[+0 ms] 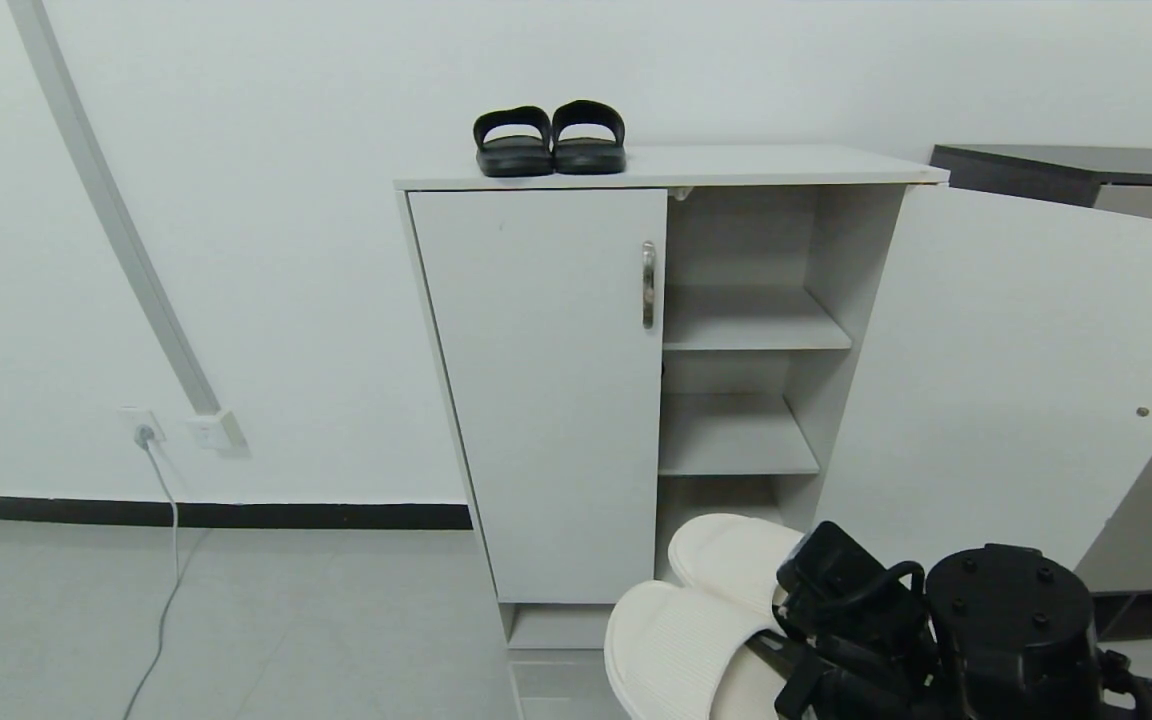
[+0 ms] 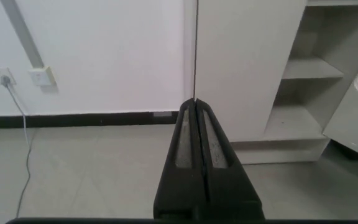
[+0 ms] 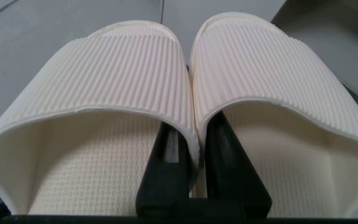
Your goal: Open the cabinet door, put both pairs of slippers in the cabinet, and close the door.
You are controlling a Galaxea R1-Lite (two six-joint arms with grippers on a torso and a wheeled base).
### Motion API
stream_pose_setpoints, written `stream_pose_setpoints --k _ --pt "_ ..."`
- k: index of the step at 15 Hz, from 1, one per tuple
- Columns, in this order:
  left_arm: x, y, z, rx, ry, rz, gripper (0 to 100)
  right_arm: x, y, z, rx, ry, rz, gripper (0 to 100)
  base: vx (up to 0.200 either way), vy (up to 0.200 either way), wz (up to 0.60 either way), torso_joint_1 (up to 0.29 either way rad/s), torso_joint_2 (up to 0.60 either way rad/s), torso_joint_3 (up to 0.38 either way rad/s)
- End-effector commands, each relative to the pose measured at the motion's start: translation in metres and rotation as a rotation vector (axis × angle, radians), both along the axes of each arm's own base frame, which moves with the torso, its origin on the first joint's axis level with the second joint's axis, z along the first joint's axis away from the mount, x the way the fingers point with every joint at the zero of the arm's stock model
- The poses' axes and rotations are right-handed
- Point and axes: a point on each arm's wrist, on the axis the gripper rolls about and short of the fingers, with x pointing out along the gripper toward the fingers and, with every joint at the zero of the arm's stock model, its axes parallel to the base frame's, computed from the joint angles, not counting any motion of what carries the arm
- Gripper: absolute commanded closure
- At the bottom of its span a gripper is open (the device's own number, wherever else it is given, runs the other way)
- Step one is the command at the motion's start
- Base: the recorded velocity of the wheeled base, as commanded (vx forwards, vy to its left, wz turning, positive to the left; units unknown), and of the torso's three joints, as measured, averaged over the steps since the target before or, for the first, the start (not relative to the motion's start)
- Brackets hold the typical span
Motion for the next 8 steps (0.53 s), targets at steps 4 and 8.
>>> stream_pose_setpoints --k 4,8 --pt "-0.001 0.0 -0.001 0.004 -0.014 -0.005 100 0.032 0.034 -0.007 0.079 -0.058 -0.266 100 0.0 0.0 0.0 0.0 0.0 0.0" --pt "-0.001 0.0 -0.001 0.004 -0.014 -0.005 100 0.069 0.055 -0.017 0.141 -0.113 -0.579 100 0.0 0.0 0.0 0.0 0.0 0.0"
